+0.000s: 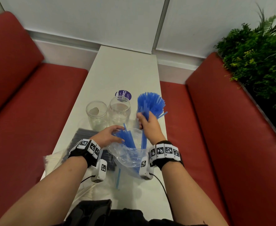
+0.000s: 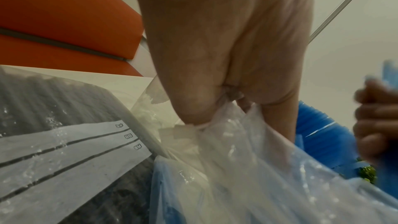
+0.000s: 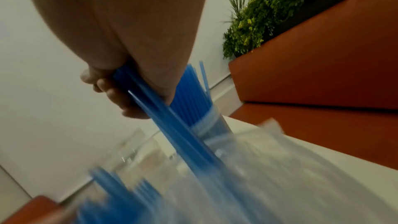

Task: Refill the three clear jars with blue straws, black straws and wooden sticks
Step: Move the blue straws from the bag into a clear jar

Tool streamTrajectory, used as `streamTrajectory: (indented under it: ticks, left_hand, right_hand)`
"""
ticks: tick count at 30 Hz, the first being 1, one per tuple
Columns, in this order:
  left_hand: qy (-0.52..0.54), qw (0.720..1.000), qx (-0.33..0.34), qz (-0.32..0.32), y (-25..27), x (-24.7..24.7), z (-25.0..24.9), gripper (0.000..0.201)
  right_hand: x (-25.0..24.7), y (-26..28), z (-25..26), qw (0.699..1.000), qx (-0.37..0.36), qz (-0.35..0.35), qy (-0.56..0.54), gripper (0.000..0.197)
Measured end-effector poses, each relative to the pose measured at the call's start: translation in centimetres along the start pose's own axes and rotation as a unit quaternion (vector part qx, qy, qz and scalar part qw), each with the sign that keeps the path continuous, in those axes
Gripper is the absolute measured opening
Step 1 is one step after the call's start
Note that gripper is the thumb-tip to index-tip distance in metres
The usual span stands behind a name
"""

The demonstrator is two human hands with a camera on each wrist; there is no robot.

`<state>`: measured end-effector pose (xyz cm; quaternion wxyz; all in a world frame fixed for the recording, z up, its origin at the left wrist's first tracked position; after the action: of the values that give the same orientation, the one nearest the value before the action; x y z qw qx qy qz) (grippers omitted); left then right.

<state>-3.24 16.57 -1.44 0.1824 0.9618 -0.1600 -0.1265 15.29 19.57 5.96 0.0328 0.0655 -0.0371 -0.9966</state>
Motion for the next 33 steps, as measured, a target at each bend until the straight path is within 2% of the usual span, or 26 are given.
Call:
streamTrajectory:
  ticks: [3, 6, 10, 12, 14, 19, 26, 33]
  left_hand:
    - [-0.002, 1.0, 0.002, 0.009, -0.1, 0.0, 0.0, 0.057]
    - [-0.01, 1.0, 0.007, 0.013, -0.2, 0.0, 0.0, 0.057]
    - [-0.007, 1.0, 0.006, 0.01, -0.4, -0.3, 0.3, 0.058]
    - [-0.005, 1.0, 0.002, 0.01, -0.5, -0.5, 0.5, 0.057]
    - [0.0, 1.0, -0.001, 0.009, -0.7, -0.6, 0.7, 0.055]
    - [0.013, 1.0, -0.002, 0.003, -1.0, -1.1, 1.1, 0.054]
    - [0.012, 1.0, -0.008, -0.001, -1.6, -1.4, 1.4, 0.056]
    - [0.014, 1.0, -0.01, -0.002, -2.0, -1.2, 1.5, 0.056]
  right_hand:
    - [-1.2, -1.9, 6.1, 0.997, -0.045, -0.014, -0.066, 0.021]
    - [-3.6, -4.3, 13.2, 0.983, -0.127, -0.049, -0.124, 0.025]
    - [-8.0, -6.5, 19.2, 0.937, -0.227, -0.139, -0.225, 0.033]
    - [-9.4, -7.1, 19.3, 0.92, -0.238, -0.191, -0.245, 0.035]
    - [-9.6, -7.6, 18.1, 0.919, -0.226, -0.218, -0.239, 0.036]
    - [-8.6, -8.0, 14.8, 0.941, -0.184, -0.213, -0.188, 0.049]
    - [-9.1, -7.0, 15.3, 0.924, -0.229, -0.217, -0.215, 0.045]
    - [-8.6, -7.1, 14.0, 0.942, -0.205, -0.208, -0.165, 0.039]
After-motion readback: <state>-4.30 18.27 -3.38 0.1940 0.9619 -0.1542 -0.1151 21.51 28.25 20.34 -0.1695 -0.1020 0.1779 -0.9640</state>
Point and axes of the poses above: each hand's wrist, its own y-axis away from the middle knuckle, its own x-axis out of the palm, z = x × y, the point moved 6 cm from there along -y, towards the middle knuckle, and after that the axes turned 5 degrees about -y, right-handed, at the moved point
